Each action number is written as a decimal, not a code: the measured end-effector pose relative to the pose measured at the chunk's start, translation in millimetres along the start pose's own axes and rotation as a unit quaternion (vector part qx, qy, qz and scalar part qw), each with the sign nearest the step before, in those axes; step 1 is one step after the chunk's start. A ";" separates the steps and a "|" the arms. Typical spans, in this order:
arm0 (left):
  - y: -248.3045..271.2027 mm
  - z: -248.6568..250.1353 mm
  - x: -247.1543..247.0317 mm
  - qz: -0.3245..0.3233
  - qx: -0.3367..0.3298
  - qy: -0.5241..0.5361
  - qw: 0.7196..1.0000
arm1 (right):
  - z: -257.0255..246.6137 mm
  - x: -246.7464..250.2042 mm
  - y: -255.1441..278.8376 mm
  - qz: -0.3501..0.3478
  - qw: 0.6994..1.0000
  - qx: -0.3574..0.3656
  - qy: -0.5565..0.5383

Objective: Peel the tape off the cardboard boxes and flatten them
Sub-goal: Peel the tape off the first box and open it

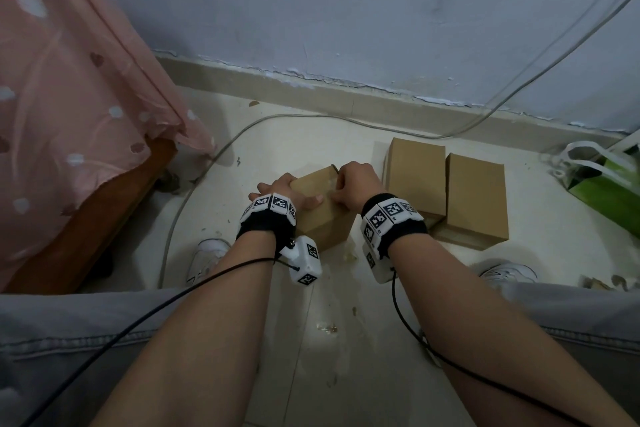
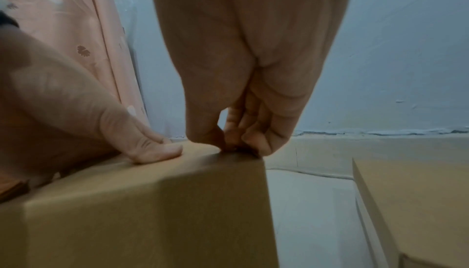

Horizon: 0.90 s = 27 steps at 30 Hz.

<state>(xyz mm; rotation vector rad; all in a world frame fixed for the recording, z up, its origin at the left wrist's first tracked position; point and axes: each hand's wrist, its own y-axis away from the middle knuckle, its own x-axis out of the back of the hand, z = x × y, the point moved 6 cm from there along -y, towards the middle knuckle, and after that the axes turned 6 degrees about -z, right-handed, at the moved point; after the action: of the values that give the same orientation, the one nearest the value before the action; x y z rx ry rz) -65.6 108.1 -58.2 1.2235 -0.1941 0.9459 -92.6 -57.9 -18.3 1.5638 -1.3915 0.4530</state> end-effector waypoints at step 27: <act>-1.4 -0.9 2.0 -0.007 0.000 0.000 1.000 | 8.5 -0.1 -0.5 0.014 1.000 0.011 -0.018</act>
<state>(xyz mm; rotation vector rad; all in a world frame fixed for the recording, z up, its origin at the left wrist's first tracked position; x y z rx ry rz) -63.7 109.8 -58.3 1.2234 -0.1859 0.9342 -94.8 -64.9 -22.7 1.5793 -1.4419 0.4608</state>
